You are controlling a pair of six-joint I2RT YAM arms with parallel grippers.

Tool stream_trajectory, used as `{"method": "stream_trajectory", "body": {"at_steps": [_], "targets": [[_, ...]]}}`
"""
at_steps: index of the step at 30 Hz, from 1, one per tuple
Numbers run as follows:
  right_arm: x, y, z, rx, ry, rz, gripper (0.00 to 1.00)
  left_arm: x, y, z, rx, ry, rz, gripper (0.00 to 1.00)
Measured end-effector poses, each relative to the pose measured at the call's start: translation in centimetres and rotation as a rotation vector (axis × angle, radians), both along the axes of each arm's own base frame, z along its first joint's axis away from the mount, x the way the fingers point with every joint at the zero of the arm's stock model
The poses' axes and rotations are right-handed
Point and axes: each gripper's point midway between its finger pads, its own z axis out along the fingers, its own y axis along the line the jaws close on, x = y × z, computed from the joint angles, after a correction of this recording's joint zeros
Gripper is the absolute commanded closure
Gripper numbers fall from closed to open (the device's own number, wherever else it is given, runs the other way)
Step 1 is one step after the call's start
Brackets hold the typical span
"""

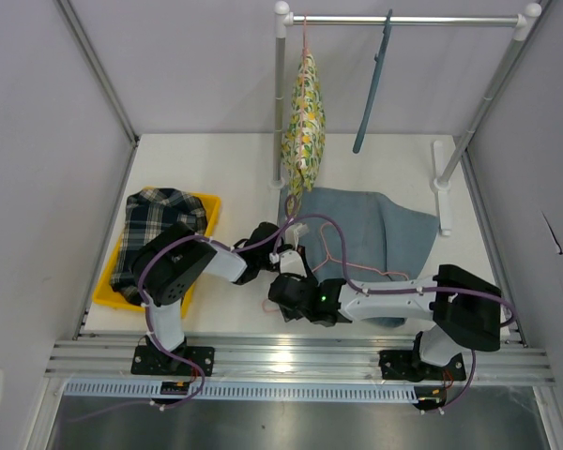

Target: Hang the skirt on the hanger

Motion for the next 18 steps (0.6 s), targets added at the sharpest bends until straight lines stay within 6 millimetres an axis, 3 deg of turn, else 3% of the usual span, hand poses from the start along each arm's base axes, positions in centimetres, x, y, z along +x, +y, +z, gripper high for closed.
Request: {"method": "stream_trajectory", "body": {"at_steps": [6, 11, 13, 18], "targets": [[0.4, -0.4, -0.6, -0.013, -0.008, -0.058, 0.51, 0.0, -0.1, 0.0, 0.002, -0.014, -0.009, 1.0], [0.8, -1.4, -1.6, -0.064, -0.023, -0.093, 0.71, -0.1, -0.2, 0.1, 0.002, -0.014, -0.014, 1.0], [0.8, -1.7, -1.8, -0.077, -0.026, -0.099, 0.89, -0.1, -0.2, 0.0, 0.003, -0.014, -0.015, 1.0], [1.2, -2.5, -1.0, -0.1, -0.045, -0.117, 0.95, -0.2, -0.3, 0.1, 0.002, -0.016, -0.018, 1.0]]}}
